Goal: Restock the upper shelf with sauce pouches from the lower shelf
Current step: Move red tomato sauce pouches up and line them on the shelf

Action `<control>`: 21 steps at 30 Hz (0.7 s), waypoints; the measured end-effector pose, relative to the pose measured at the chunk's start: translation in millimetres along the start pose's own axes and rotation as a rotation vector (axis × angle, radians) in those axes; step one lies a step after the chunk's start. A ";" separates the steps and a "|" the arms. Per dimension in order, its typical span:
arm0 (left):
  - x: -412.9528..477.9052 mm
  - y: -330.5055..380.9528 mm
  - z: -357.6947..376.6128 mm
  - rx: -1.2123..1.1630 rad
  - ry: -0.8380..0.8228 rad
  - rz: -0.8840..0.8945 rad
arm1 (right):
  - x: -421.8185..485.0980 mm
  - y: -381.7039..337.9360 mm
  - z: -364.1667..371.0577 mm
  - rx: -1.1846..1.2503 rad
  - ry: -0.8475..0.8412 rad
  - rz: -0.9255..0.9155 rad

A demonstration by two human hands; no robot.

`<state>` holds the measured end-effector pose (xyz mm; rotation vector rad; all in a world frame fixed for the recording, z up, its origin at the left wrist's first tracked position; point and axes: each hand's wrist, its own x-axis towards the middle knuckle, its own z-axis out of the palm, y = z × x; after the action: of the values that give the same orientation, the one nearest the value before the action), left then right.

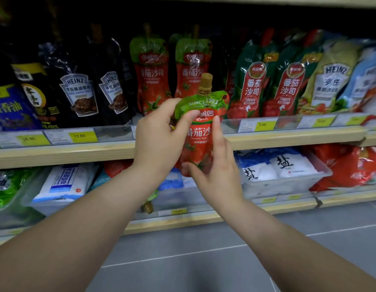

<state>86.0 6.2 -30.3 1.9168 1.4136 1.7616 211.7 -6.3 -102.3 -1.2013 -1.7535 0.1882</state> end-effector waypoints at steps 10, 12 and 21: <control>4.3 -34.5 -8.1 0.297 -0.047 0.145 | 77.2 -0.7 -25.8 -0.039 0.242 -0.130; 2.8 -45.5 -5.9 0.465 -0.129 0.113 | 88.7 2.6 -23.4 -0.047 0.238 -0.139; -7.8 -71.8 0.7 0.726 -0.191 0.226 | 99.3 17.0 -4.3 -0.078 0.140 -0.060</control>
<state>51.4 39.2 -84.5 2.5900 2.0071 1.1603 221.1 78.6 -48.6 -1.1877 -1.6850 0.0001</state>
